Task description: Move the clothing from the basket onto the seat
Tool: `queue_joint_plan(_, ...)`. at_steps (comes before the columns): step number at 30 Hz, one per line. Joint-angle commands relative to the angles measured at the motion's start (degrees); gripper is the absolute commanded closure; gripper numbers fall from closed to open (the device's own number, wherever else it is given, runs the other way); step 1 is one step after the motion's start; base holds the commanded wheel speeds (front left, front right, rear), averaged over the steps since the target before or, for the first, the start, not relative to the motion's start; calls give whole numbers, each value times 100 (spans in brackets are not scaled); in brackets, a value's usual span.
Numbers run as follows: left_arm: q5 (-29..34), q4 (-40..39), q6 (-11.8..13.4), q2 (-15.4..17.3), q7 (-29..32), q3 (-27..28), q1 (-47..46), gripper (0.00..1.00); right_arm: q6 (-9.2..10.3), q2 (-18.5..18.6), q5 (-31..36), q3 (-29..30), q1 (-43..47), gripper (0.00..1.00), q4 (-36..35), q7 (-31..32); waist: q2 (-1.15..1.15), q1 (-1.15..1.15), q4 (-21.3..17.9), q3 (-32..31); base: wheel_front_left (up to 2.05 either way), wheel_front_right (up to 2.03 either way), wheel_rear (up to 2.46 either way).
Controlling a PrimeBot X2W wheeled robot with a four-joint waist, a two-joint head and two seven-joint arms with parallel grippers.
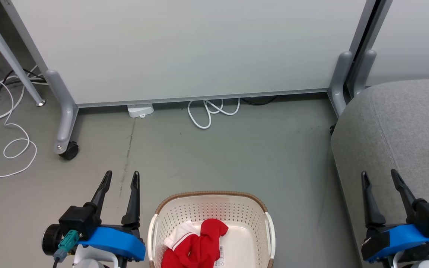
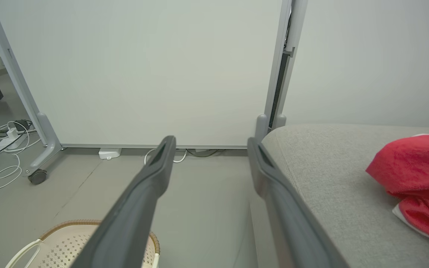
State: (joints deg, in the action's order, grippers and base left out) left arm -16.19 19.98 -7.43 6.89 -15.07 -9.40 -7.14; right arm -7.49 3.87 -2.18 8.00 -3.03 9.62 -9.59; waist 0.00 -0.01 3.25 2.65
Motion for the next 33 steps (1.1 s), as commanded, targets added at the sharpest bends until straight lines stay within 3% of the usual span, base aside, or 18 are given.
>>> queue_joint_plan(1,34,11,-6,-31,-16,71,37,0,-1,-31,0,-15,105,0,-31,-18,0,1,41,-33,0,0,0)
queue_joint_plan(33,57,76,-6,-75,-15,188,25,0,-1,-100,66,-443,-101,0,14,21,0,1,66,136,0,0,0)
